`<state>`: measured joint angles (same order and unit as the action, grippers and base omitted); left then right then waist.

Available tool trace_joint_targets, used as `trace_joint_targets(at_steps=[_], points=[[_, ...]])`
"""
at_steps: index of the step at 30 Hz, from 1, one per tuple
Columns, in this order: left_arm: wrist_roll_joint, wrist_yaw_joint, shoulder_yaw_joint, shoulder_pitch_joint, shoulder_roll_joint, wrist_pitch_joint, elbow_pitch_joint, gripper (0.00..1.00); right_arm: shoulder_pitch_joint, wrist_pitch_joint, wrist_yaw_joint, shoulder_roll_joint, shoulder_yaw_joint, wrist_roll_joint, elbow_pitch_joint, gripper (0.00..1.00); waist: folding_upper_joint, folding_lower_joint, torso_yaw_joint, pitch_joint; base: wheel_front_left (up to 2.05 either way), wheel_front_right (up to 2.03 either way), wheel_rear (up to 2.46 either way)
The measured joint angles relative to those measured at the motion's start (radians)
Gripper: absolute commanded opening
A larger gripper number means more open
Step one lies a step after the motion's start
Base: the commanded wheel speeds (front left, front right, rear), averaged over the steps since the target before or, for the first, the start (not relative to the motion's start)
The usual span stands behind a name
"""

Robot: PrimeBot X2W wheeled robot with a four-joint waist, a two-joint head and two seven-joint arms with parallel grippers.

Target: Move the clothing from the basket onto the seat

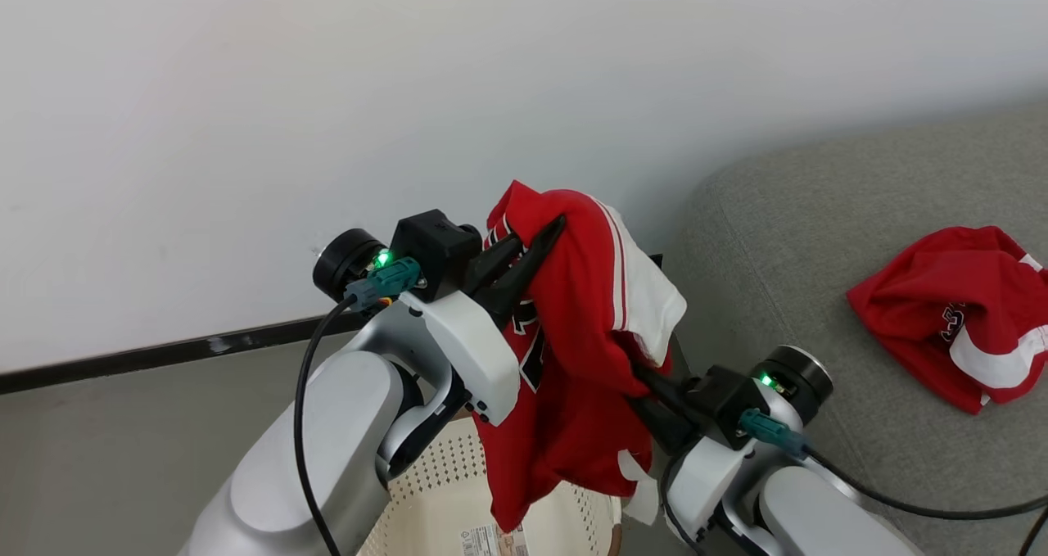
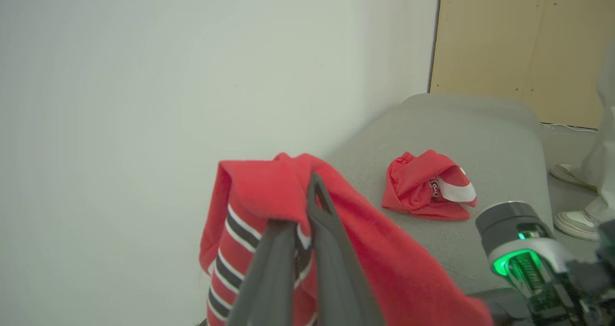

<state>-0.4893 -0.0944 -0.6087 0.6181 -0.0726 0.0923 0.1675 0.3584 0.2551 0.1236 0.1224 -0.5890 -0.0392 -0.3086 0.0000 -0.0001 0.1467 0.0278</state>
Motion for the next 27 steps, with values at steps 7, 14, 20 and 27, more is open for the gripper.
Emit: trace_joint_targets(at_steps=[7, 14, 20, 27], points=[[-0.008, 0.026, 0.033, -0.039, 0.0, -0.029, 0.016, 0.04, -0.031, 0.0, 0.0, 0.029, 0.084, -0.046, 0.083, 0.0, 0.0, 0.0, 0.019, 0.002, 0.0, 0.0, 0.0], [-0.03, 0.045, 0.046, -0.08, 0.008, -0.071, 0.047, 1.0, -0.032, 0.0, 0.0, 0.086, 0.211, -0.076, 0.173, 0.0, 0.0, 0.0, 0.049, 0.002, 0.0, 0.0, 0.0], [-0.039, 0.048, 0.035, -0.097, 0.019, -0.113, 0.07, 1.0, -0.038, 0.0, 0.0, 0.124, 0.309, -0.084, 0.221, 0.0, 0.0, 0.0, 0.085, 0.0, 0.0, 0.0, 0.0], [-0.058, 0.046, 0.009, -0.115, 0.029, -0.163, 0.079, 1.0, -0.078, 0.0, 0.0, 0.162, 0.415, -0.083, 0.273, 0.0, 0.0, 0.0, 0.128, -0.002, 0.0, 0.0, 0.0]])
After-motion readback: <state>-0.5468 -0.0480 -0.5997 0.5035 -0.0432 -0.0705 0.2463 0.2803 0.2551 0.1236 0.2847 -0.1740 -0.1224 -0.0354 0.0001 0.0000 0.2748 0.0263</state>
